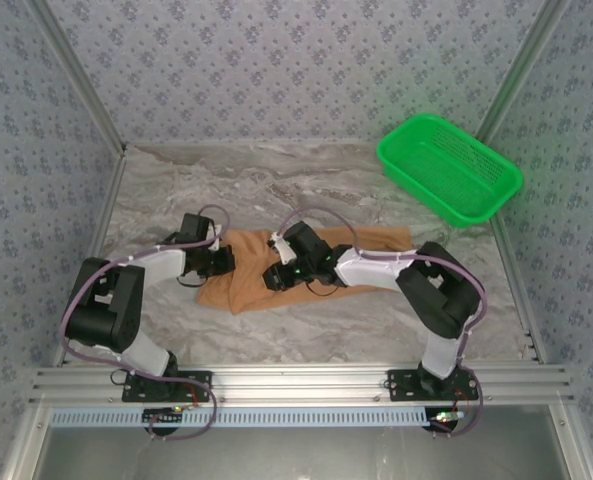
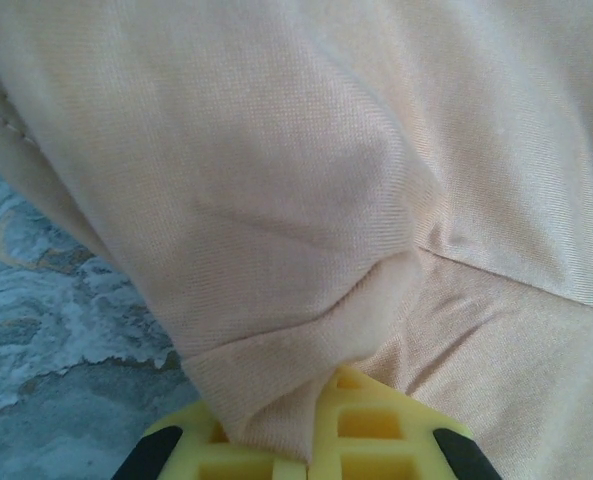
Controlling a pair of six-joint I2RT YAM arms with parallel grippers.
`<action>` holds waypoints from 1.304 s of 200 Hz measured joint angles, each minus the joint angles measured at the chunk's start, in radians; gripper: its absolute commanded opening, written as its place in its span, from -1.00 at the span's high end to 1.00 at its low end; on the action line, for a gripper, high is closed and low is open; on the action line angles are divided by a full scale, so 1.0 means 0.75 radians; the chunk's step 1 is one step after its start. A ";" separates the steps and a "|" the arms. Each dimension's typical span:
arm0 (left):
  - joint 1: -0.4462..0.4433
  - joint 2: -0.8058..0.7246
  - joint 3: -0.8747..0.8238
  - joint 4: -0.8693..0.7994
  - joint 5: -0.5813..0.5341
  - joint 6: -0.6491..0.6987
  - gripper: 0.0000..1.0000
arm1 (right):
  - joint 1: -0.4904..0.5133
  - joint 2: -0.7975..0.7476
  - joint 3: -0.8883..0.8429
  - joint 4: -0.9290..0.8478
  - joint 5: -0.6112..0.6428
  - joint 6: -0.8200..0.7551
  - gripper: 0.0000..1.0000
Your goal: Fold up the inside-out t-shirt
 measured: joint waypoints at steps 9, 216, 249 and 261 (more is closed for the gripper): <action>0.008 -0.003 0.009 -0.025 -0.009 -0.010 1.00 | -0.006 -0.027 0.000 -0.012 0.005 -0.001 0.39; 0.248 -0.113 0.447 -0.930 -0.464 -0.114 1.00 | -0.626 -0.526 -0.210 -0.408 0.082 -0.228 0.24; 0.003 -0.126 0.503 -0.923 -0.373 -0.277 1.00 | -0.634 -0.524 -0.215 -0.429 0.095 -0.240 0.25; -0.090 -0.132 0.514 -0.893 -0.331 -0.367 1.00 | -0.634 -0.524 -0.215 -0.430 0.096 -0.245 0.24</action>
